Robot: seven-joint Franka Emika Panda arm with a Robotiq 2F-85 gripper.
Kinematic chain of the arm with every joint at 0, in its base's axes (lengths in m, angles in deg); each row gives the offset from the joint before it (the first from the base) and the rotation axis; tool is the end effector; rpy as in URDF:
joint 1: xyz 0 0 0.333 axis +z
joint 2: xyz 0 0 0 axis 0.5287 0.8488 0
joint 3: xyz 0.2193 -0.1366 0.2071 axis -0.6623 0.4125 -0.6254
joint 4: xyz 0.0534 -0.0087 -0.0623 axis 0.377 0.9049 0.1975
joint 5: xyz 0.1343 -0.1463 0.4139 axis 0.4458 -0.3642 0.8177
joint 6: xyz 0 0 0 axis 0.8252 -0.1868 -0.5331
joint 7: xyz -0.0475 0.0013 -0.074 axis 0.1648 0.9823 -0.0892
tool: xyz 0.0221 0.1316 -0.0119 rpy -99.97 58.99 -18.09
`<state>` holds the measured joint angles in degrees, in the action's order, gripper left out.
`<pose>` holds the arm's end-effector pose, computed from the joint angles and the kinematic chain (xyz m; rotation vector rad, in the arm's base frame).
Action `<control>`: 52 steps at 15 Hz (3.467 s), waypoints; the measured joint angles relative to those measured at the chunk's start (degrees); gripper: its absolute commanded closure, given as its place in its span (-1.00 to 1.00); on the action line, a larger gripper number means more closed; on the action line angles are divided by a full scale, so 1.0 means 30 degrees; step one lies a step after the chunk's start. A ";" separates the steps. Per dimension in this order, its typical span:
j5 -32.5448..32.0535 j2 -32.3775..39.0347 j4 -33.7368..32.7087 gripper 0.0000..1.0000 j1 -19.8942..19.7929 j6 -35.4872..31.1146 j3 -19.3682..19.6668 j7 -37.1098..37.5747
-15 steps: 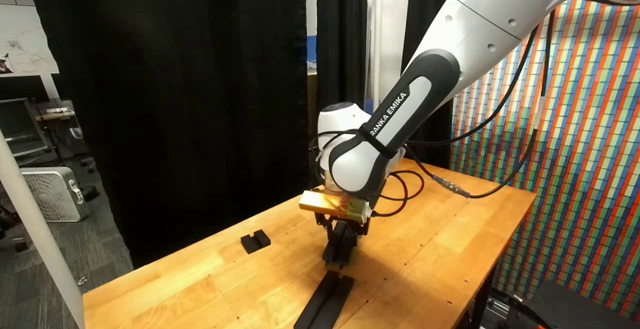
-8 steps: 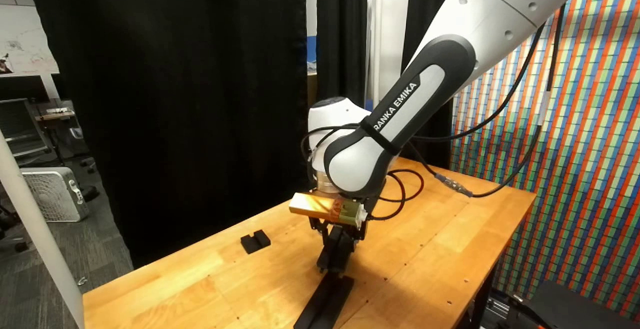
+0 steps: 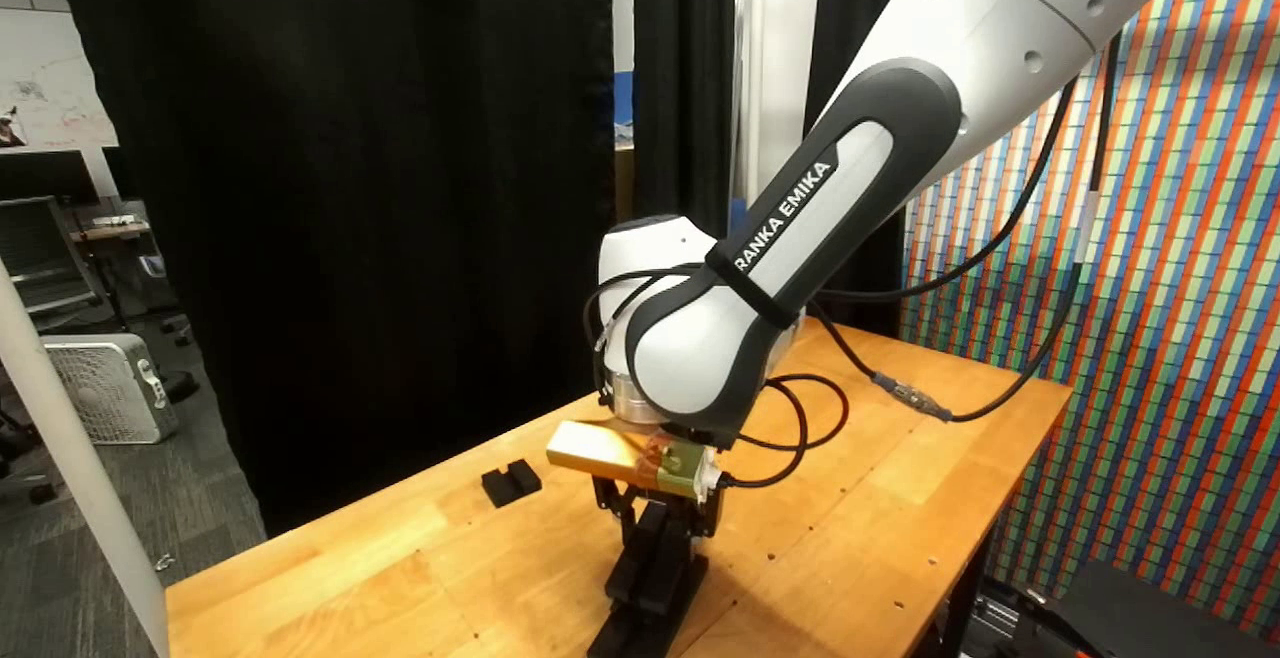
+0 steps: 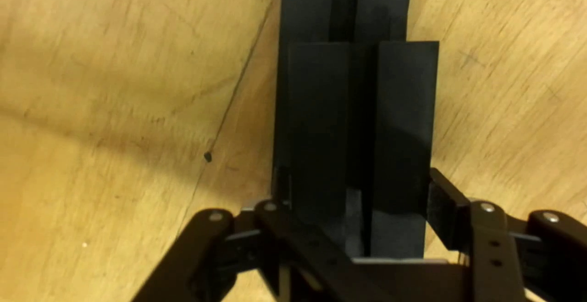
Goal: Stack the black objects
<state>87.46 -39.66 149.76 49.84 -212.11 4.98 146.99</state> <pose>0.4966 0.2630 0.1864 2.7686 -1.4789 -0.0582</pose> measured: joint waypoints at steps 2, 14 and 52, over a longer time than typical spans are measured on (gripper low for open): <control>0.0743 0.0000 0.0259 0.09 -0.0001 -0.0260 -0.0252 -0.0091; 0.5677 0.0014 0.1712 0.09 -0.0004 -0.2585 -0.1591 -0.2405; 0.4666 0.0019 0.1907 0.09 -0.0005 -0.2635 -0.1217 -0.2100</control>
<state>101.46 -39.61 155.48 49.83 -220.01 1.32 140.69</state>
